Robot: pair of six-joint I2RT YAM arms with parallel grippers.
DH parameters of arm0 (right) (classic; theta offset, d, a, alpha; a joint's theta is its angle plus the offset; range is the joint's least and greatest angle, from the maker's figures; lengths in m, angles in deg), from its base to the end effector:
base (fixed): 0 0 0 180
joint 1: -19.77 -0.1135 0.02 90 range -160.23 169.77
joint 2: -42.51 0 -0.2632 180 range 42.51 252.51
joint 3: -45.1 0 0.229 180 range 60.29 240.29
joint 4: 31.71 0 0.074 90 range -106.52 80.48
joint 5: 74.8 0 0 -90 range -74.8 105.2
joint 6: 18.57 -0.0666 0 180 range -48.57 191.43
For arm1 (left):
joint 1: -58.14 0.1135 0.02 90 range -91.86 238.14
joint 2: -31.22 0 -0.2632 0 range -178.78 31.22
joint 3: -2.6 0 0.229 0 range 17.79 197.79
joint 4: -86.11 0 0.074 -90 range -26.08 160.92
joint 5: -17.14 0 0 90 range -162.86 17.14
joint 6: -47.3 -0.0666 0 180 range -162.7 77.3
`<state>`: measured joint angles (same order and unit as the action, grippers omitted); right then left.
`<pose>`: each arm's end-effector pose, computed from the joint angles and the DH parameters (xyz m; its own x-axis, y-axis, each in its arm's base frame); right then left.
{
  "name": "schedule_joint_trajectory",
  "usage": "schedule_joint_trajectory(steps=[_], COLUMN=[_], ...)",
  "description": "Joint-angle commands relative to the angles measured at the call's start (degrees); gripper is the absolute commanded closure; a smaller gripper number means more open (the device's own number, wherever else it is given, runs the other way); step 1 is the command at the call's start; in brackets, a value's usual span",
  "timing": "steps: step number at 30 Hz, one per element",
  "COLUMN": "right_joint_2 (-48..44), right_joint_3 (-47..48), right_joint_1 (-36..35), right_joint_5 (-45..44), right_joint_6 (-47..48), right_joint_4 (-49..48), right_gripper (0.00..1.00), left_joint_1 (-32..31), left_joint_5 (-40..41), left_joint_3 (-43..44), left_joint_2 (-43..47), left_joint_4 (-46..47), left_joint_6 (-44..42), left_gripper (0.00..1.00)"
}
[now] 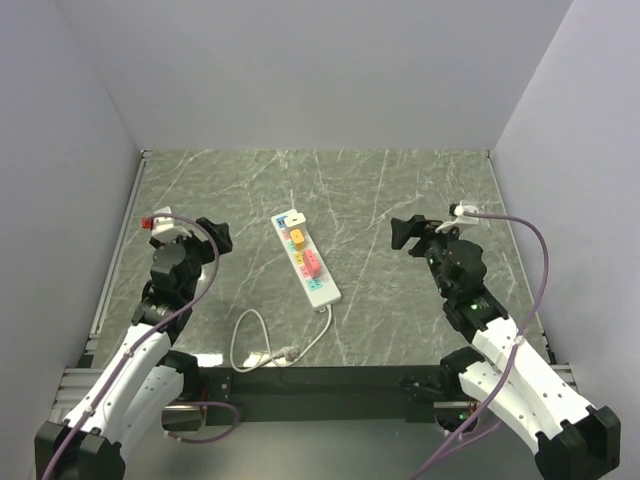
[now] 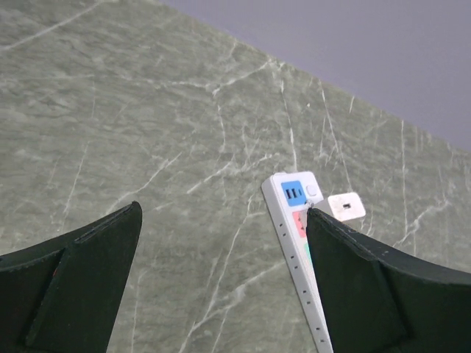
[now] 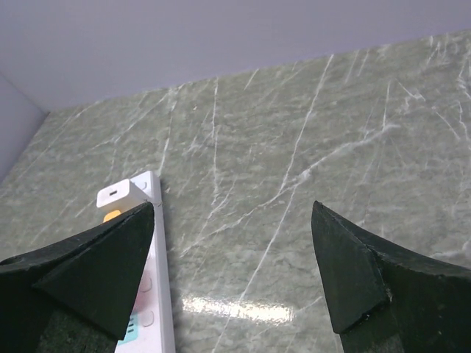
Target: Insert the plug
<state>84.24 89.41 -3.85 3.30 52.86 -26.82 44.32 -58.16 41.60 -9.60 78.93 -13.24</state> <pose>0.1809 0.0641 0.2934 -0.0997 0.2965 -0.9498 -0.1809 0.9333 0.3103 0.1851 -0.0281 0.2566 -0.1262 -0.4589 -0.8795 -0.0854 0.8883 -0.4512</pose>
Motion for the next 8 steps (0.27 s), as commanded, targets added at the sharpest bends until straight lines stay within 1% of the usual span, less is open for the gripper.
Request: schedule_joint_trajectory(steps=[1,8], right_joint_2=[-1.0,-1.6], right_joint_3=[-0.5,-1.4], right_joint_1=[0.5,0.6], right_joint_5=[0.6,1.5], right_joint_6=[-1.0,-1.5], right_joint_4=[-1.3,-1.4], right_gripper=[0.07,0.07], left_joint_1=[0.2,0.2], left_joint_5=[3.0,3.3], left_joint_3=[4.0,4.7], left_joint_2=[1.7,0.7], left_joint_4=[-3.3,-4.2], left_joint_6=[1.0,0.8], left_gripper=[0.01,0.00])
